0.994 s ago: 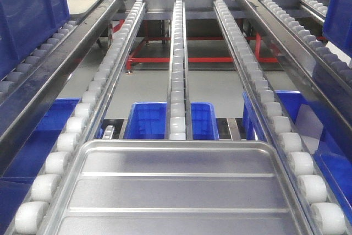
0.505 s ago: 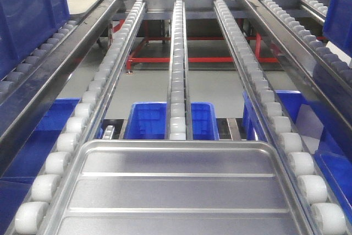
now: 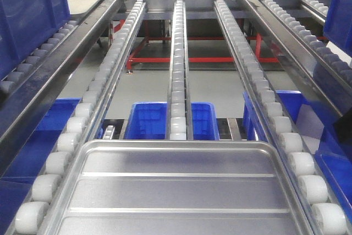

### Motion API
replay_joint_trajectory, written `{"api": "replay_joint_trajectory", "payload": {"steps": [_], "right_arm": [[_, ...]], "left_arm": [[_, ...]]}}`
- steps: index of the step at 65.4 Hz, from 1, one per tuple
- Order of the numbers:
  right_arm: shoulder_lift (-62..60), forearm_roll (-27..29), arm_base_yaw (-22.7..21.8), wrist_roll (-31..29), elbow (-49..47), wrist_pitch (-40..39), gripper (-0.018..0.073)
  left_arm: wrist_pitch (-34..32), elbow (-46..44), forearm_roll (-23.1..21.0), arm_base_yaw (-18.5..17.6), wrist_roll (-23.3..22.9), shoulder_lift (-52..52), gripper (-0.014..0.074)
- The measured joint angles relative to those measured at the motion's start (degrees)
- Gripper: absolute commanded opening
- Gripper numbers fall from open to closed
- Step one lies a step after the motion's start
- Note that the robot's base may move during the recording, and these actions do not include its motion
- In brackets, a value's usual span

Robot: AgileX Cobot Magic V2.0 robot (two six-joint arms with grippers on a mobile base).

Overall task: Grab silver tray and stack on right shelf
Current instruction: 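Position left and right grippers around opposite rims of the silver tray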

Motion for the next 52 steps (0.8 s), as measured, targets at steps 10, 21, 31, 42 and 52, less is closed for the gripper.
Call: {"api": "replay_joint_trajectory", "payload": {"steps": [10, 21, 31, 42, 52], "right_arm": [[0.24, 0.00, 0.00, -0.02, -0.20, -1.21, 0.0561], [1.99, 0.49, 0.00, -0.02, -4.23, 6.63, 0.0561], [5.75, 0.65, 0.00, 1.99, -8.20, 9.37, 0.0561], [10.44, 0.65, 2.80, 7.41, -9.42, 9.65, 0.0561], [13.99, 0.54, 9.08, 13.56, -9.97, 9.41, 0.0561]], "left_arm": [[-2.62, 0.00, -7.94, 0.00, 0.15, 3.85, 0.0378], [-2.62, -1.62, -12.93, -2.52, 5.11, 6.88, 0.0363], [-3.41, -3.87, -5.94, -11.37, -1.61, 9.21, 0.0315], [-3.31, -5.71, 14.19, -20.74, -25.93, 11.44, 0.0316], [0.08, -7.58, 29.56, -26.52, -43.71, 13.39, 0.0316]]}}
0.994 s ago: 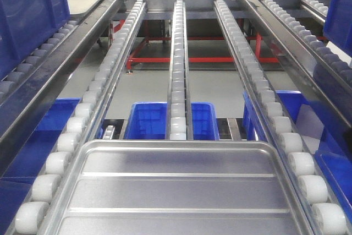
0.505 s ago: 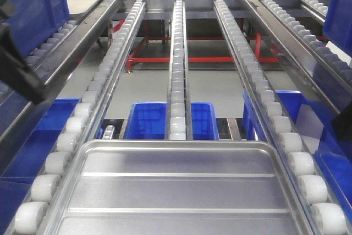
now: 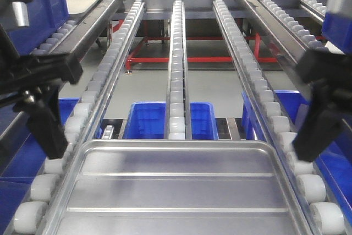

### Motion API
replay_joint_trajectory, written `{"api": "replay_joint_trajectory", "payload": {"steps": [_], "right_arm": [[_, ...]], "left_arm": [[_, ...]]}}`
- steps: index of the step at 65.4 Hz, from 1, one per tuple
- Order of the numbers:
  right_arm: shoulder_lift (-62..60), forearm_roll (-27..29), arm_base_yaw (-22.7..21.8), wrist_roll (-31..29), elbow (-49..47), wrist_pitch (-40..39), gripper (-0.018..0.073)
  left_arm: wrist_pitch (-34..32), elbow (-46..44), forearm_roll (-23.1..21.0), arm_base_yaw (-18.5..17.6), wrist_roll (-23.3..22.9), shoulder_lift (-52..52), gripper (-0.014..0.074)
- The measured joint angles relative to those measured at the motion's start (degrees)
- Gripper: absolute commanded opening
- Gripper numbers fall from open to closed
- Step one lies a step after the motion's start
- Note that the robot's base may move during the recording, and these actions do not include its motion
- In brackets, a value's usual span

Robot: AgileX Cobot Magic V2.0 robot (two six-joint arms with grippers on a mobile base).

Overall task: Grab silver tray and stack on right shelf
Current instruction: 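Position left and right grippers around opposite rims of the silver tray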

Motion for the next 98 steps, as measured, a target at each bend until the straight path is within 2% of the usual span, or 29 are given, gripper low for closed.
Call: {"api": "replay_joint_trajectory", "payload": {"steps": [3, 8, 18, 28, 79, 98], "right_arm": [[1.22, -0.50, 1.80, 2.50, -0.76, 0.00, 0.0561], [3.90, -3.06, 4.04, 6.53, -2.07, 0.00, 0.0561], [9.14, -12.67, 6.84, 15.26, -6.07, 0.66, 0.0561], [12.70, -18.30, 7.79, 20.00, -7.81, 1.25, 0.0561], [16.15, -19.22, 7.79, 21.87, -7.90, -0.13, 0.0561], [16.28, -18.97, 7.79, 22.01, -7.90, 0.22, 0.0561]], "left_arm": [[0.31, -0.42, 2.82, -1.24, -2.55, 0.63, 0.0316], [0.59, -1.28, 4.66, -2.15, -5.30, 2.04, 0.0316], [0.33, -2.95, 5.34, -2.62, -6.62, 5.40, 0.0316], [-0.91, -3.77, 5.48, -2.62, -6.76, 7.82, 0.0316], [-1.24, -4.16, 5.24, -2.75, -6.89, 12.05, 0.0314], [-1.24, -4.16, 5.07, -4.58, -6.89, 12.05, 0.0263]]}}
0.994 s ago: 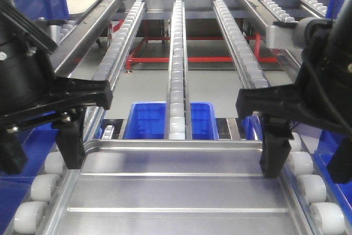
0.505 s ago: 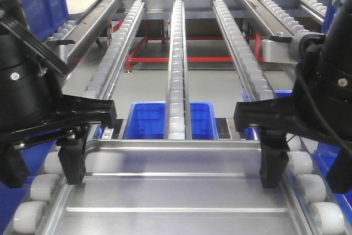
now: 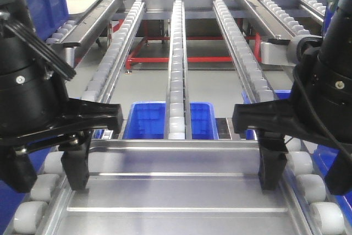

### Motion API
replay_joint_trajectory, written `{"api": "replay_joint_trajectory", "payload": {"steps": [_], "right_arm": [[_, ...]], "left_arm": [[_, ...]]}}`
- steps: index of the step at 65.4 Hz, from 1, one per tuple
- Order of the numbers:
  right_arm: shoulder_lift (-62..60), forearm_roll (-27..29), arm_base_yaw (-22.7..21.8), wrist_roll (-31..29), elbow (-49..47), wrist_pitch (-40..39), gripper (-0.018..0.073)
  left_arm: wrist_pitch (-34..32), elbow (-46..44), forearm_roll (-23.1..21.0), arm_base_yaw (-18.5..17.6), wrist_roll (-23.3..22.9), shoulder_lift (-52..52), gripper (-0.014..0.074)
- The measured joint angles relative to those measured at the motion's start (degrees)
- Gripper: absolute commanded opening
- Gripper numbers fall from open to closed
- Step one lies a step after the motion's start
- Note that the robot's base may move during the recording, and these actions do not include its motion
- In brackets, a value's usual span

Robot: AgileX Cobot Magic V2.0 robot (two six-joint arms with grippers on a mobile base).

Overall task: Grab silver tray and stack on right shelf
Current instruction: 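Position left and right grippers around opposite rims of the silver tray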

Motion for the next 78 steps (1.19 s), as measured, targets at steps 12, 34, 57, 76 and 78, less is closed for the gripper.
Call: {"api": "replay_joint_trajectory", "payload": {"steps": [12, 34, 57, 76, 78], "right_arm": [[0.00, 1.13, 0.00, 0.00, 0.00, 0.75, 0.0561], [0.00, 1.22, 0.00, 0.00, 0.97, -0.71, 0.0561], [0.00, 1.26, 0.00, -2.40, 1.64, -3.38, 0.0554], [0.00, 1.26, 0.00, -2.73, 1.64, -3.79, 0.0412], [0.00, 1.26, 0.00, -2.73, 1.64, -3.79, 0.0405]], "left_arm": [[0.00, 0.00, -0.12, -0.22, -0.25, 0.00, 0.0263], [0.00, 0.00, -0.12, -0.22, -1.30, 0.50, 0.0262], [-0.13, 0.00, -1.13, -0.22, -1.30, 1.23, 0.0262], [-0.13, 0.00, -1.13, -0.22, -1.30, 1.23, 0.0262], [-0.13, 0.00, -1.13, -0.22, -1.30, 1.23, 0.0262]]}}
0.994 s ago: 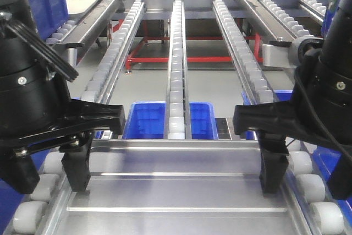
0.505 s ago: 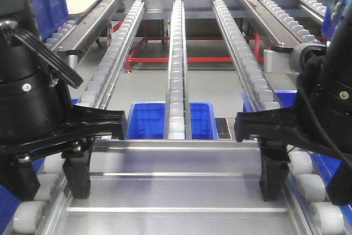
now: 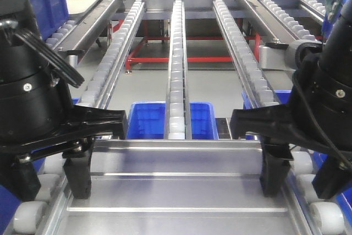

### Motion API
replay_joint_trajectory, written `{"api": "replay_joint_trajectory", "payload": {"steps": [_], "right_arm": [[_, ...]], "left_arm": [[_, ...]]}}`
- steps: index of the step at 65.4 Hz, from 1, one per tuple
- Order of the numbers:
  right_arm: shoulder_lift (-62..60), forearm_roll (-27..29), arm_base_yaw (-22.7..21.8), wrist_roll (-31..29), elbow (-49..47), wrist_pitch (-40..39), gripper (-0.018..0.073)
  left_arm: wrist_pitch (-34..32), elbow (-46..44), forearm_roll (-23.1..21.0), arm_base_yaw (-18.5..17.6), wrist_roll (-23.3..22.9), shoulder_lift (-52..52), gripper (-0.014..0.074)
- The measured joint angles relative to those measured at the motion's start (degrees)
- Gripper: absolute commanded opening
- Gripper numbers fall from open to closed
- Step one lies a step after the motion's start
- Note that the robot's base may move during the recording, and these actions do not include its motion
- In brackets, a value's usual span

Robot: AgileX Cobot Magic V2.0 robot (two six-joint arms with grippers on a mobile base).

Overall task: Grab silver tray and stack on right shelf
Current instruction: 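Position left and right grippers around opposite rims of the silver tray, then close both grippers on the tray rims and lift the tray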

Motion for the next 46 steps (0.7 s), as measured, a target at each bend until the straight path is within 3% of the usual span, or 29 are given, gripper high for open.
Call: {"api": "replay_joint_trajectory", "payload": {"steps": [12, 24, 38, 46], "right_arm": [[0.00, 0.00, 0.00, 0.00, 0.00, 0.00, 0.0347], [0.00, 0.00, 0.00, -0.02, 0.00, -0.03, 0.0221], [0.00, 0.59, 0.02, -0.02, 0.00, -0.73, 0.0155], [0.00, 0.63, 0.02, -0.12, 0.00, -0.86, 0.0059]], "left_arm": [[0.00, 0.00, 0.00, 0.00, 0.00, 0.00, 0.0247], [0.00, 0.00, 0.00, 0.00, 0.00, 0.00, 0.0119], [-1.10, 0.00, -0.69, -0.12, 0.00, 0.00, 0.0006], [-1.50, -0.13, -0.91, -0.21, 0.00, 0.24, -0.0089]]}}
